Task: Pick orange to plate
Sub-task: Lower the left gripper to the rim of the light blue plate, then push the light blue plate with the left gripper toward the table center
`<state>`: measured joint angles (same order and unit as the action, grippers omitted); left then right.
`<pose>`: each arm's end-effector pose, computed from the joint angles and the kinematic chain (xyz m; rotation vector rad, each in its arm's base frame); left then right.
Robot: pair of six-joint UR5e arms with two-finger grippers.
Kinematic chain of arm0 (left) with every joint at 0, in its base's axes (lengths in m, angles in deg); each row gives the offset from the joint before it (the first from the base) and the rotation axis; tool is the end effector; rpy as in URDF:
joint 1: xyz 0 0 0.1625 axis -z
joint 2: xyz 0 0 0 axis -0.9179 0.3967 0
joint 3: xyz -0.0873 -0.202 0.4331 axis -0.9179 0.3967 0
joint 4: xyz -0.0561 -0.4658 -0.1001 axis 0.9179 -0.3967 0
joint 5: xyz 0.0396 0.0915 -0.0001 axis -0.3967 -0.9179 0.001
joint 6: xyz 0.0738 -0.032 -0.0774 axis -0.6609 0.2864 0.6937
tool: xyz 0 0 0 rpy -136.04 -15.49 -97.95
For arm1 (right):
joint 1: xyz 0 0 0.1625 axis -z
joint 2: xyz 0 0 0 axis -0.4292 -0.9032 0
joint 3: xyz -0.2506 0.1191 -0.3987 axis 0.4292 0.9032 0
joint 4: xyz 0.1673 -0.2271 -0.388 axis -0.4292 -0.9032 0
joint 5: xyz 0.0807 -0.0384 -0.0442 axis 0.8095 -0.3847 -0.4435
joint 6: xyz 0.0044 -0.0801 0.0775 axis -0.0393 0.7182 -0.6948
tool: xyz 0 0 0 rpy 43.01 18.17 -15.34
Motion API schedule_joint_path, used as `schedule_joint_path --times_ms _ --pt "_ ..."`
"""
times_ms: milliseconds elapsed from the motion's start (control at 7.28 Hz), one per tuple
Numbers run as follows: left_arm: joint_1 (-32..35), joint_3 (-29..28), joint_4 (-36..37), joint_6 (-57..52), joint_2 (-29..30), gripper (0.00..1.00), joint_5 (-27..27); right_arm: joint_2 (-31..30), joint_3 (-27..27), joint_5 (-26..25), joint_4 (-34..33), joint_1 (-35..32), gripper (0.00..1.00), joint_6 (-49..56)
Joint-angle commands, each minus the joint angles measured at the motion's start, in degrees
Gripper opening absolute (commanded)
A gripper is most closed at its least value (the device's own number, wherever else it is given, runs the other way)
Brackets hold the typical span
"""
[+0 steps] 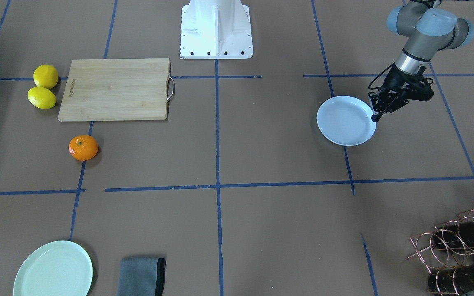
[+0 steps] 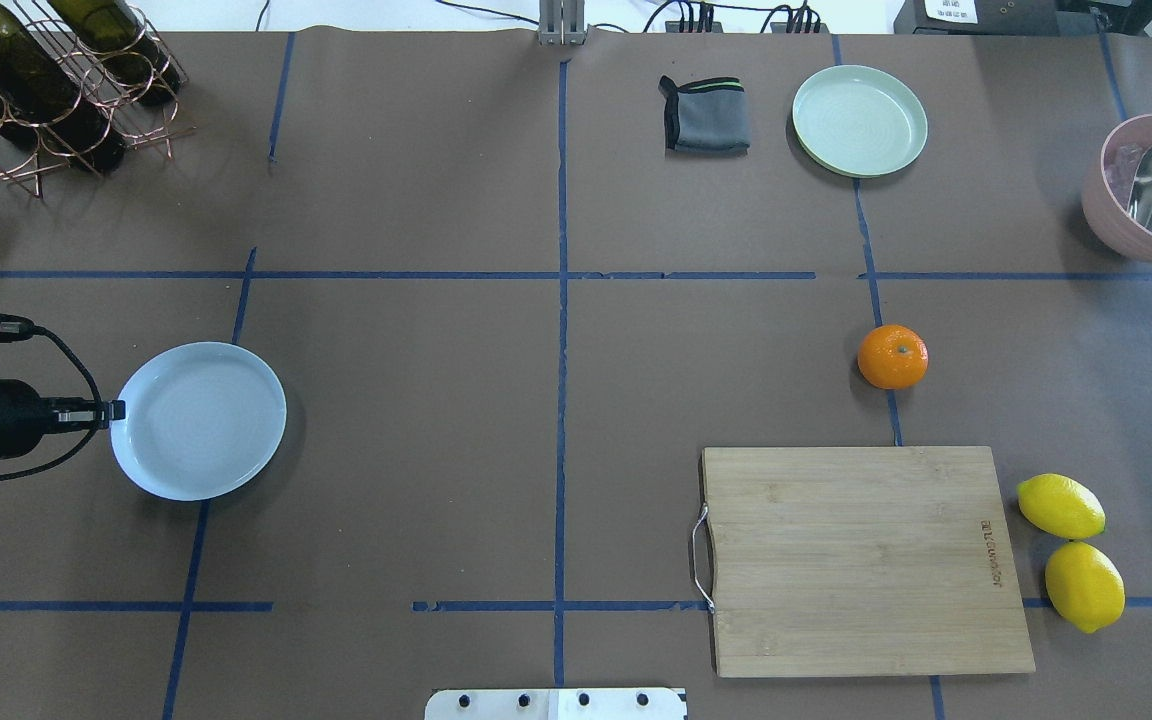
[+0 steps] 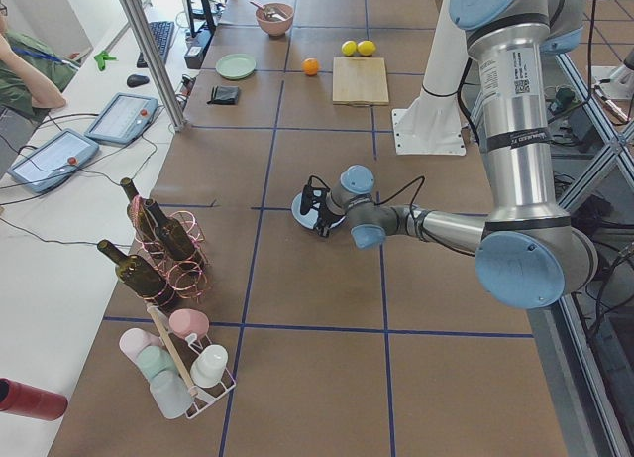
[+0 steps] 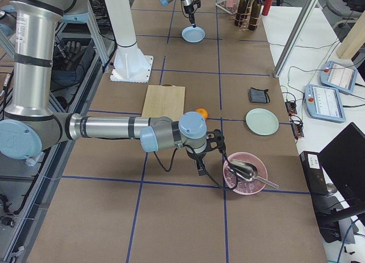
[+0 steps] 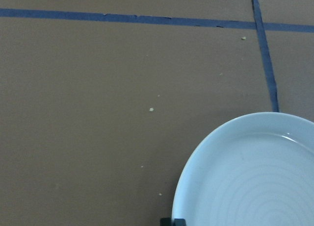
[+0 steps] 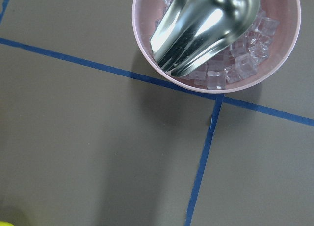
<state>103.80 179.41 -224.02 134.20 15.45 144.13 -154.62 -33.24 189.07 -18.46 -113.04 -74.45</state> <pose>0.3372 -0.3982 0.5913 0.3835 0.9654 -0.1154 0.0295 -0.4971 0.6797 0.2329 -0.8372 -0.1923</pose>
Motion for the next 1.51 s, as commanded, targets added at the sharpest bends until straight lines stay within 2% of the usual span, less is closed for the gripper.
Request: schedule_joint_path --times_ms 0,137,412,550,824,962,1099,1374 --pt "0.0 1.8 1.6 0.1 4.8 0.00 0.2 -0.4 -0.1 0.1 0.0 0.1 1.00 0.0" --pt "-0.2 1.8 8.8 0.6 11.0 0.00 0.1 -0.4 -0.1 0.1 0.0 0.0 1.00 0.0" --pt "-0.3 -1.2 29.0 1.8 32.6 0.00 -0.1 -0.4 -0.1 0.1 0.0 0.1 1.00 0.0" --pt "-1.4 -5.1 32.2 5.6 39.3 0.00 -0.1 -0.4 -0.1 0.1 0.0 0.1 1.00 0.0" --pt "-3.9 -12.6 31.4 6.8 46.0 0.00 -0.8 -0.3 0.0 0.1 0.0 0.1 1.00 0.0" --pt "-5.3 -16.0 27.5 6.7 46.7 0.00 -4.2 -0.3 0.1 0.1 0.0 0.1 1.00 0.0" --pt "-6.0 -19.7 21.6 6.6 46.7 0.00 -5.3 -0.3 0.1 0.1 0.0 0.1 1.00 0.0" --pt "-6.8 -20.6 20.2 6.5 46.7 0.00 -5.4 -0.3 0.1 0.0 0.0 0.1 1.00 0.0"
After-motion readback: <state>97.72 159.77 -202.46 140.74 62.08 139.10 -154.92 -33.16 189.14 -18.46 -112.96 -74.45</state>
